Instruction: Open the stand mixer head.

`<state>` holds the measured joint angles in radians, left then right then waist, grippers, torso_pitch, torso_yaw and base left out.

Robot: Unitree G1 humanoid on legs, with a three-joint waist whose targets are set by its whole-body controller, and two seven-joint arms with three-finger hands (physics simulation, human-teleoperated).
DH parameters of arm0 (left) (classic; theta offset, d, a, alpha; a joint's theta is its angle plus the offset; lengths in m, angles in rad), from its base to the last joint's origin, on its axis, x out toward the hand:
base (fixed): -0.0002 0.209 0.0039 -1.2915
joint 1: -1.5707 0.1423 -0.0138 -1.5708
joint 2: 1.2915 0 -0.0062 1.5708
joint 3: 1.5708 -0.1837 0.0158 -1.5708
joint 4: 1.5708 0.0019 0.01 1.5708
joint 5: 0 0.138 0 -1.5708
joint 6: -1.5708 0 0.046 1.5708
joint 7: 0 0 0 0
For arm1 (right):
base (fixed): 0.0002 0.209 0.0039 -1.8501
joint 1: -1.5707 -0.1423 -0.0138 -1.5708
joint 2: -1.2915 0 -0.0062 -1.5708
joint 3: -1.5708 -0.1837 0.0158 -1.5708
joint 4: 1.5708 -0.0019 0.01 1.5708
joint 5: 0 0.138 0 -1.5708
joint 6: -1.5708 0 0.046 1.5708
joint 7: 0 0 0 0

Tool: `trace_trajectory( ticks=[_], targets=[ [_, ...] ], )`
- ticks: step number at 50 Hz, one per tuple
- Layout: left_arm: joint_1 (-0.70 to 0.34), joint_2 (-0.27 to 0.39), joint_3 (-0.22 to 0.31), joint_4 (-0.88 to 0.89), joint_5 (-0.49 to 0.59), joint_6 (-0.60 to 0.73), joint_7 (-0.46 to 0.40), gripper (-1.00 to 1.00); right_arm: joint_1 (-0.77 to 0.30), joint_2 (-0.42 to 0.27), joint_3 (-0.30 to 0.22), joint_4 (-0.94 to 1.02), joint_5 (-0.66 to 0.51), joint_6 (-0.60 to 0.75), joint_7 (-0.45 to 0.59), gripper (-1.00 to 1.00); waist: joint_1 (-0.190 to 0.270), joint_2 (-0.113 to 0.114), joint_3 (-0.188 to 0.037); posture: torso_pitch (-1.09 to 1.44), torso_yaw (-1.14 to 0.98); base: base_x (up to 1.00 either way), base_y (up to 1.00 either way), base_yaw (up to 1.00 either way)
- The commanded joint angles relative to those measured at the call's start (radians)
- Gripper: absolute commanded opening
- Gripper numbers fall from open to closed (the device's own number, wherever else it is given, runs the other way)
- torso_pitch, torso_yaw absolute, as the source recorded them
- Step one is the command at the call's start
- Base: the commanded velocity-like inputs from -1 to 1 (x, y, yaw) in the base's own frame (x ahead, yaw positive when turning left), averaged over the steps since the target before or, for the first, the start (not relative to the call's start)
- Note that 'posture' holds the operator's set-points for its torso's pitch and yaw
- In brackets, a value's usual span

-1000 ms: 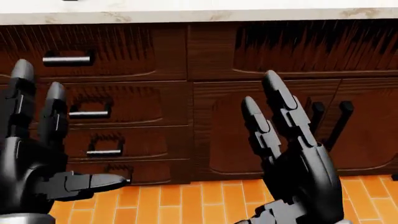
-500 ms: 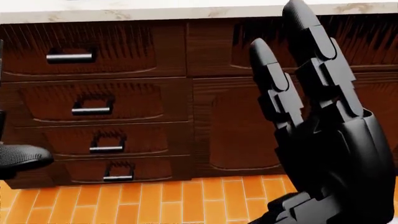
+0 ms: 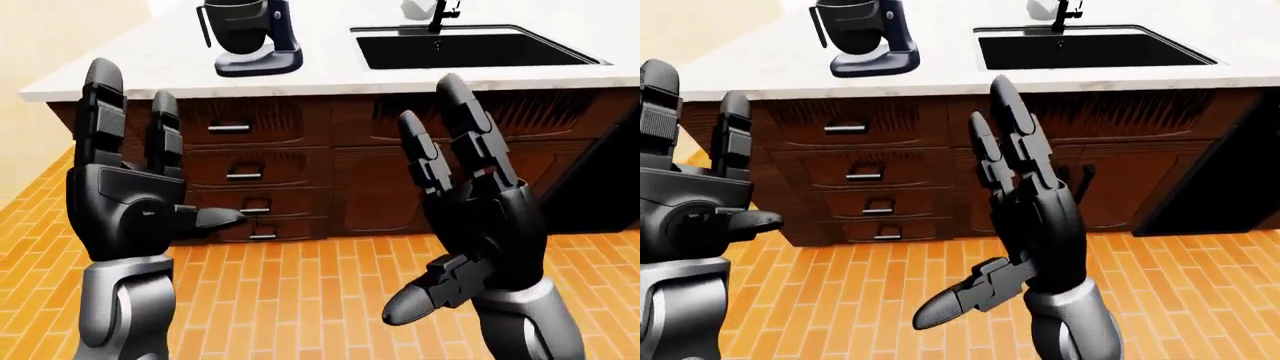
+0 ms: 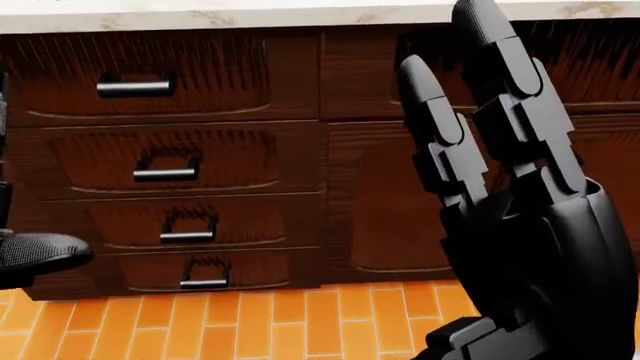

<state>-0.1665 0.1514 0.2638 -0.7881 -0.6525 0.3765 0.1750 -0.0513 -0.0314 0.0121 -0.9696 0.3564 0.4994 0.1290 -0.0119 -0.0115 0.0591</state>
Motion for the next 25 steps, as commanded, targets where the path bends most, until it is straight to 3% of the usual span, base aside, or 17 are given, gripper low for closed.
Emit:
trace_trajectory(
  ticks=[1,2,3,4,5,7,9,10,12,15,16,17,18,20,22,23,25],
  targets=[
    [-0.021,0.006,-0.007,-0.037,-0.003,-0.019,-0.010,1.00,-0.014,-0.002,-0.014,-0.022,-0.002,-0.028,-0.005,1.00,-0.005,-0.027,0.005,0.00,0.00,0.00,1.00,0.00],
    [-0.023,0.006,-0.006,-0.036,-0.005,-0.018,-0.010,1.00,-0.015,-0.001,-0.016,-0.022,0.003,-0.023,-0.008,1.00,-0.015,-0.017,0.004,0.00,0.00,0.00,0.23,0.00],
    [-0.023,0.007,-0.005,-0.037,-0.005,-0.018,-0.009,1.00,-0.015,-0.002,-0.015,-0.024,0.004,-0.024,-0.007,1.00,-0.007,0.034,-0.006,0.00,0.00,0.00,0.00,0.00],
    [-0.021,0.006,-0.007,-0.038,-0.005,-0.018,-0.010,1.00,-0.015,-0.001,-0.016,-0.025,0.006,-0.024,-0.008,1.00,-0.001,0.057,-0.018,0.00,0.00,0.00,0.00,0.00],
    [-0.020,0.006,-0.008,-0.038,-0.004,-0.019,-0.011,1.00,-0.016,-0.002,-0.016,-0.026,0.006,-0.023,-0.009,1.00,0.002,0.047,-0.031,0.00,0.00,0.00,0.00,0.00],
    [-0.021,0.006,-0.007,-0.037,-0.004,-0.018,-0.011,1.00,-0.018,-0.001,-0.019,-0.027,0.009,-0.028,-0.010,1.00,0.001,0.072,-0.057,0.00,0.00,0.00,0.21,0.00],
    [-0.021,0.006,-0.008,-0.039,-0.004,-0.018,-0.011,1.00,-0.015,-0.003,-0.015,-0.017,-0.004,-0.036,-0.010,1.00,0.006,-0.008,-0.011,0.00,0.00,0.00,1.00,0.00],
    [-0.020,0.005,-0.008,-0.040,-0.006,-0.017,-0.013,1.00,-0.015,-0.002,-0.017,-0.019,0.005,-0.028,-0.011,1.00,-0.006,-0.051,-0.017,0.00,0.00,0.00,0.17,0.00],
    [-0.019,0.004,-0.008,-0.042,-0.010,-0.015,-0.012,1.00,-0.014,-0.001,-0.017,-0.022,0.009,-0.029,-0.012,1.00,-0.001,0.006,-0.015,0.00,0.00,0.00,0.00,0.00],
    [-0.018,0.004,-0.008,-0.042,-0.010,-0.015,-0.013,1.00,-0.013,-0.003,-0.015,-0.028,0.007,-0.048,-0.009,1.00,0.009,0.024,-0.045,0.00,0.00,0.00,0.34,0.00],
    [-0.018,0.004,-0.009,-0.042,-0.008,-0.016,-0.014,1.00,-0.011,-0.003,-0.012,-0.027,0.003,-0.048,-0.008,1.00,0.004,-0.039,-0.029,0.00,0.00,0.00,1.00,0.00],
    [-0.017,0.004,-0.010,-0.042,-0.009,-0.016,-0.014,1.00,-0.011,-0.002,-0.013,-0.026,0.006,-0.046,-0.009,1.00,0.002,-0.051,-0.010,0.00,0.00,0.00,0.80,0.00],
    [-0.017,0.004,-0.009,-0.043,-0.010,-0.015,-0.014,1.00,-0.011,-0.001,-0.016,-0.025,0.016,-0.037,-0.010,1.00,0.006,-0.054,-0.020,0.00,0.00,0.00,0.09,0.00],
    [-0.016,0.003,-0.010,-0.042,-0.008,-0.016,-0.016,1.00,-0.009,-0.003,-0.011,-0.024,0.005,-0.047,-0.006,1.00,0.002,0.003,-0.043,0.00,0.00,0.00,0.00,0.00],
    [-0.015,0.002,-0.011,-0.044,-0.008,-0.015,-0.016,1.00,-0.011,-0.002,-0.011,-0.025,0.003,-0.051,-0.007,1.00,-0.006,0.090,-0.040,0.00,0.00,0.00,0.41,0.00],
    [-0.015,0.002,-0.011,-0.044,-0.008,-0.015,-0.016,1.00,-0.011,-0.003,-0.009,-0.022,-0.004,-0.051,-0.008,1.00,0.009,0.004,-0.009,0.00,0.00,0.00,1.00,0.00],
    [-0.014,0.002,-0.011,-0.047,-0.009,-0.014,-0.016,1.00,-0.011,0.001,-0.012,-0.021,0.008,-0.046,-0.008,1.00,0.006,0.006,-0.001,0.00,0.00,0.00,0.89,0.00]
  ],
)
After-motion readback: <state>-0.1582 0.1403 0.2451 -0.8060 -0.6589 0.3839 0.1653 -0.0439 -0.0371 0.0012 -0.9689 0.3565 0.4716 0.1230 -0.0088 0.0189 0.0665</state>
